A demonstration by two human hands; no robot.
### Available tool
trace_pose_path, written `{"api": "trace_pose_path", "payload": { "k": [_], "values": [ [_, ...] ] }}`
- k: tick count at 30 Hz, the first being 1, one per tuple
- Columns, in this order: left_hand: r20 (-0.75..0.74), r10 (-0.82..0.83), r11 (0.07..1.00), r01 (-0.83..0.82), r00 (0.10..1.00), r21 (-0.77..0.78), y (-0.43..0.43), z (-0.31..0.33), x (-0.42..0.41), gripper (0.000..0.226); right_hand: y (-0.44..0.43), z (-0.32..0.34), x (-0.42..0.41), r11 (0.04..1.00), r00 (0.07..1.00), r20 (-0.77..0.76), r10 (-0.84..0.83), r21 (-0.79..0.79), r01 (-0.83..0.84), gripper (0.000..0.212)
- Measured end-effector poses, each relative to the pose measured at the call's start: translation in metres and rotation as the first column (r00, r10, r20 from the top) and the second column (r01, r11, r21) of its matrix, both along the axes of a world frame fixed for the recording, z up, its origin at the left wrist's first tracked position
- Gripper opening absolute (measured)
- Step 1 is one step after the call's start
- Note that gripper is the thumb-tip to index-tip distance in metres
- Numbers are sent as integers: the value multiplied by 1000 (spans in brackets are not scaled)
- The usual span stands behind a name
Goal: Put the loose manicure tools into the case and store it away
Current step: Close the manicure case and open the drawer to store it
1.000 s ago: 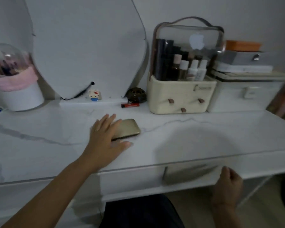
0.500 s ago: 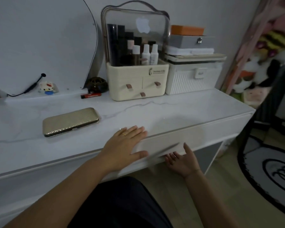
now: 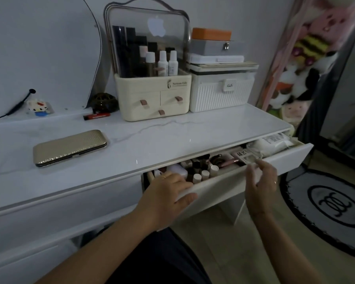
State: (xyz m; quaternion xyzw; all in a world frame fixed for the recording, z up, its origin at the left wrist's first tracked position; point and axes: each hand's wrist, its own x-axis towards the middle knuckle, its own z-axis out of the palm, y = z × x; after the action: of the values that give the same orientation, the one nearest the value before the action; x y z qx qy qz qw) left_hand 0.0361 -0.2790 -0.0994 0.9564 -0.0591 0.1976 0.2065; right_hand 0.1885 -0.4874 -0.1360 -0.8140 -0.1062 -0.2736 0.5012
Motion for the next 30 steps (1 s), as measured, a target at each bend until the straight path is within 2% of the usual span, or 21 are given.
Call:
{"api": "trace_pose_path", "payload": {
  "k": [2, 3, 5, 10, 13, 16, 22, 26, 30],
  "values": [
    [40, 9, 997, -7, 999, -72, -13, 3, -4, 56, -5, 13, -3, 955, 992, 37, 121, -278, -106, 40],
    [40, 13, 996, -9, 999, -93, -17, 5, -6, 56, -7, 15, -4, 922, 988, 30, 150, -364, -130, 43],
    [36, 19, 995, -15, 999, -103, -24, 8, -10, 61, -13, 16, -7, 895, 991, 36, 133, -434, -104, 47],
    [-35, -31, 981, 24, 999, -193, -38, 15, -20, 90, -28, 31, -26, 899, 999, -25, 34, -437, -42, 59],
    [-84, -76, 987, 63, 994, -147, -46, 21, -27, 75, -37, 37, -32, 899, 996, -88, 20, -434, -56, 70],
    [-38, -62, 990, 57, 997, -130, -48, 28, -29, 67, -50, 43, -34, 933, 985, -168, 37, -347, -95, 65],
    [51, 107, 966, -92, 993, -241, -17, 39, -23, 65, -57, 58, -44, 946, 970, -239, 40, -305, -113, 62],
    [127, 207, 940, -162, 970, -299, 23, 44, -24, 61, -13, 80, -50, 939, 962, -186, 202, -242, -244, 54],
    [214, 417, 885, -341, 883, -317, 85, 55, -43, 50, 73, 109, -50, 827, 849, -185, 495, -198, -526, 42]
  ]
}}
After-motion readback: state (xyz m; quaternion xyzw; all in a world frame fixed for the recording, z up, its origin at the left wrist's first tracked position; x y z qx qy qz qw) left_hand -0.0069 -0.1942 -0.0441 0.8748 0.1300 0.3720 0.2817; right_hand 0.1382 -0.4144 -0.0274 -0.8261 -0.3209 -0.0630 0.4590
